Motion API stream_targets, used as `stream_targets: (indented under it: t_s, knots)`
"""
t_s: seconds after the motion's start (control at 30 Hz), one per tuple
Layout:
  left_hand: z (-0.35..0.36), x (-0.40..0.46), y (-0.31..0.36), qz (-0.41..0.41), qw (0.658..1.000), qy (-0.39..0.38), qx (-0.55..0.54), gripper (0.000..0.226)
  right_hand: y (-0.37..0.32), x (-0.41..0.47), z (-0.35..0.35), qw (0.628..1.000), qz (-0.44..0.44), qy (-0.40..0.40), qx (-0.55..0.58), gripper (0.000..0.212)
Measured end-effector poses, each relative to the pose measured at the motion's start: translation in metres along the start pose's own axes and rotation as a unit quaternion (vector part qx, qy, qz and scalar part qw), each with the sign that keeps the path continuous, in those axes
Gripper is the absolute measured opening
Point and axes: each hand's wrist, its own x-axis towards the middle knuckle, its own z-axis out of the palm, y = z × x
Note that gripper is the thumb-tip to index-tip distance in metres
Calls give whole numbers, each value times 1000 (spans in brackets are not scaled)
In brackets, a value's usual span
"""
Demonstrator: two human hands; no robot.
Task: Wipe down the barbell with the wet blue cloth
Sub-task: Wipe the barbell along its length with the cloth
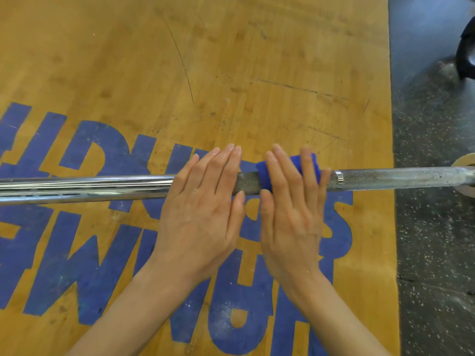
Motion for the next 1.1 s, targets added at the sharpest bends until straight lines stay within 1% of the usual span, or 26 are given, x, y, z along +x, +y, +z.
stream_targets:
  t_s: [0.07,0.13,0.2,0.27,0.33,0.4,0.43,0.5,0.57,0.63,0.7,0.73,0.8,0.87,0.9,0.93,1.0,1.03,1.1]
  knots:
    - [1,6,-4,2,1000,3,0,55,-3,6,6,999,-40,-4,-1,45]
    - [1,12,-6,4,1000,3,-1,55,18,12,3,998,-56,-8,-26,46]
    - [1,19,-7,-1,1000,6,-4,55,29,15,1,999,-18,9,-31,47]
    - [3,25,-8,-6,1000,15,-6,54,17,21,9,1000,11,19,-12,46]
    - [5,30,-10,-9,1000,20,-12,54,7,28,15,1000,-15,13,-4,46]
    - [6,36,-14,-7,1000,23,-7,54,21,35,13,998,-62,-1,-22,45]
    - [6,38,-16,-3,1000,21,-1,54,31,36,10,998,-62,0,-33,46]
    - [6,40,-17,-1,1000,27,2,56,38,37,8,999,-12,19,-31,46]
    - [8,38,-17,-14,999,47,-14,56,18,42,18,999,17,27,-6,46]
    - [12,31,-16,-28,997,64,-31,56,-2,44,29,1000,-25,18,6,45]
    - [15,28,-18,-24,997,71,-26,57,7,46,28,997,-76,4,-2,45]
    - [17,29,-20,-18,997,72,-15,57,18,46,25,997,-78,6,-11,45]
    - [19,33,-22,-8,997,72,8,58,33,42,21,999,-36,28,-19,45]
    - [21,35,-22,-6,997,79,14,58,24,45,26,999,9,45,-2,43]
    - [21,36,-22,-8,996,81,18,58,15,47,30,999,12,44,5,43]
    - [22,36,-22,-9,996,82,20,59,10,48,32,999,-4,37,7,44]
    - [21,38,-23,-14,996,81,21,59,22,50,29,998,-55,17,-5,44]
    - [21,40,-24,-16,997,79,20,59,32,50,25,998,-62,14,-14,44]
    - [20,44,-24,-22,997,75,16,59,41,49,22,999,-25,30,-14,45]
